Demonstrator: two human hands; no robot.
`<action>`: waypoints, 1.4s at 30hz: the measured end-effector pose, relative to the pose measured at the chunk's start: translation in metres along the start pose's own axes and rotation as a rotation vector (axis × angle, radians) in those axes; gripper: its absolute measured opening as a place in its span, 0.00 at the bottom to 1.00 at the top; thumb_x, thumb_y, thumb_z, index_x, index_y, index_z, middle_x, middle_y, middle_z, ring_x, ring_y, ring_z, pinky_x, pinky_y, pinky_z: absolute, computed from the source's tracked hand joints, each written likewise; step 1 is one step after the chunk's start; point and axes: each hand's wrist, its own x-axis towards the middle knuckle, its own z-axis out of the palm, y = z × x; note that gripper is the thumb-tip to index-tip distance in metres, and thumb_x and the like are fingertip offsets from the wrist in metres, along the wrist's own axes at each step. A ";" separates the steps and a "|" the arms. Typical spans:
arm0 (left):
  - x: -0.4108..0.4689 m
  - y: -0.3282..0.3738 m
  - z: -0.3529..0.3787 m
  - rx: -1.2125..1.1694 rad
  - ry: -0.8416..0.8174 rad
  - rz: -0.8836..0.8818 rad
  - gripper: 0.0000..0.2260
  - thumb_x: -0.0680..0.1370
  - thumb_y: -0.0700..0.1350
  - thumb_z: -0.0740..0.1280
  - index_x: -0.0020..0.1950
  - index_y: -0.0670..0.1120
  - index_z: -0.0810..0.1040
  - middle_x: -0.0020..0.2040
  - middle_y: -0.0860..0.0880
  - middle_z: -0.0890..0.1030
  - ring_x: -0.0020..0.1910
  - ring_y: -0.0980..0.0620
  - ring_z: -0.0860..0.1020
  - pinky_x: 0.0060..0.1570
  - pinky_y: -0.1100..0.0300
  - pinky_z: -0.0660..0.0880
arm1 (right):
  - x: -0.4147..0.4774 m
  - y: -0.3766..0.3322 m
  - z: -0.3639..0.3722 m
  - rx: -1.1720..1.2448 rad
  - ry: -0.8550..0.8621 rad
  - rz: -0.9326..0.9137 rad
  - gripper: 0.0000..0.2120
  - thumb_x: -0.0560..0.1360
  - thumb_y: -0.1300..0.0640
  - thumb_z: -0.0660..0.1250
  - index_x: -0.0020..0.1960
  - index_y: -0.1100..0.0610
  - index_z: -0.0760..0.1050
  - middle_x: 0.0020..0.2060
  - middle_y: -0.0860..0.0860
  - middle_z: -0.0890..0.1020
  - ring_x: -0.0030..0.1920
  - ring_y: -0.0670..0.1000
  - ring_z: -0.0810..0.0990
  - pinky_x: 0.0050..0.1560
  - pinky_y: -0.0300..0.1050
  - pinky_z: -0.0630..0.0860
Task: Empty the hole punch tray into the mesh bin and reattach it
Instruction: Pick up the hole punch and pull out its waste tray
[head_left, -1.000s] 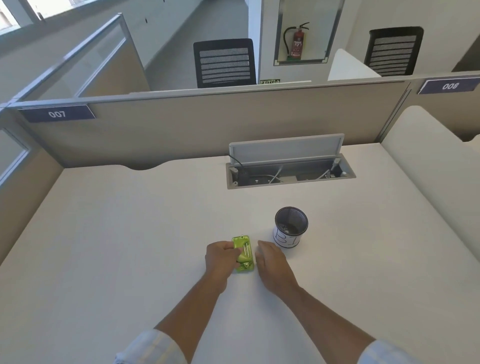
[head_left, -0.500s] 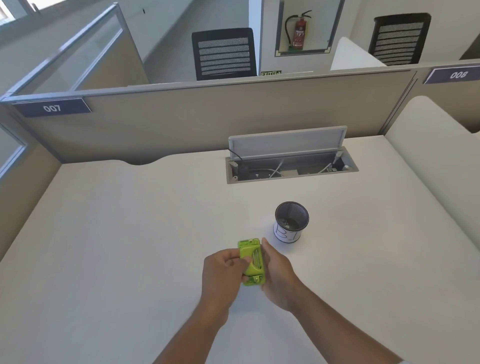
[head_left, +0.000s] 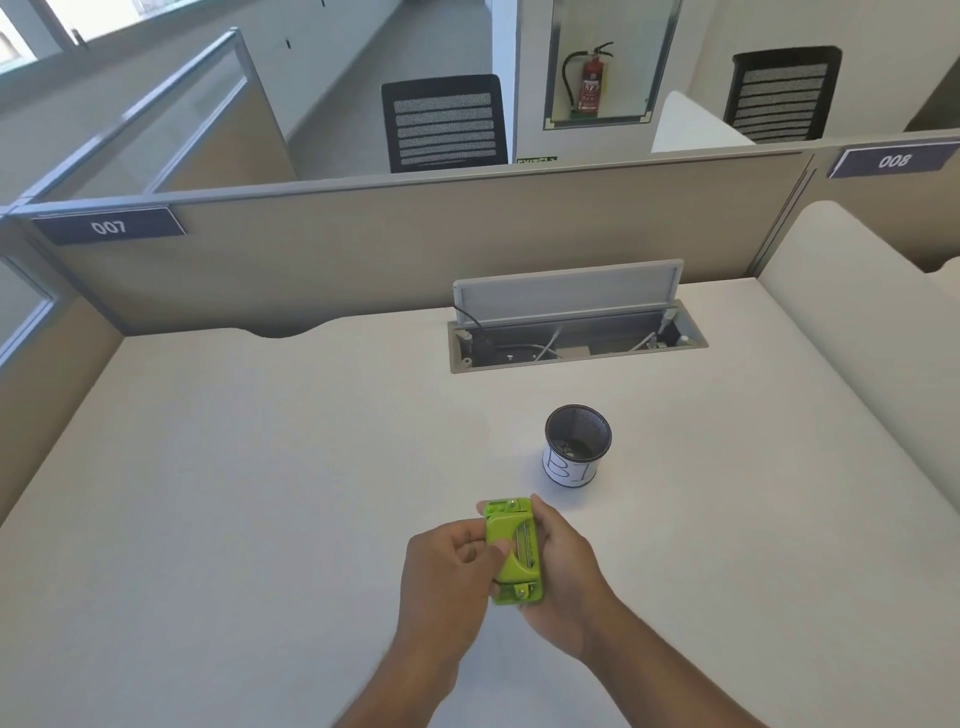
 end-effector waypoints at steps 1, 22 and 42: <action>-0.002 0.000 0.000 -0.004 -0.002 0.003 0.11 0.81 0.36 0.73 0.47 0.51 0.90 0.40 0.50 0.92 0.37 0.54 0.89 0.40 0.60 0.83 | -0.001 0.000 0.000 0.003 0.001 -0.006 0.30 0.86 0.42 0.53 0.65 0.64 0.82 0.58 0.68 0.84 0.44 0.61 0.86 0.37 0.49 0.80; -0.012 -0.013 -0.005 -0.298 -0.068 0.002 0.09 0.86 0.35 0.64 0.56 0.42 0.84 0.47 0.42 0.91 0.42 0.50 0.88 0.47 0.53 0.81 | -0.009 0.003 0.012 0.003 0.069 -0.020 0.32 0.85 0.38 0.53 0.65 0.62 0.82 0.47 0.59 0.87 0.44 0.58 0.84 0.44 0.50 0.76; 0.011 -0.014 -0.045 -0.682 -0.057 -0.058 0.04 0.74 0.48 0.80 0.45 0.51 0.87 0.40 0.53 0.82 0.37 0.56 0.82 0.39 0.59 0.79 | -0.013 0.001 0.002 0.034 0.077 -0.065 0.31 0.86 0.40 0.53 0.62 0.62 0.83 0.42 0.58 0.84 0.35 0.54 0.81 0.41 0.49 0.76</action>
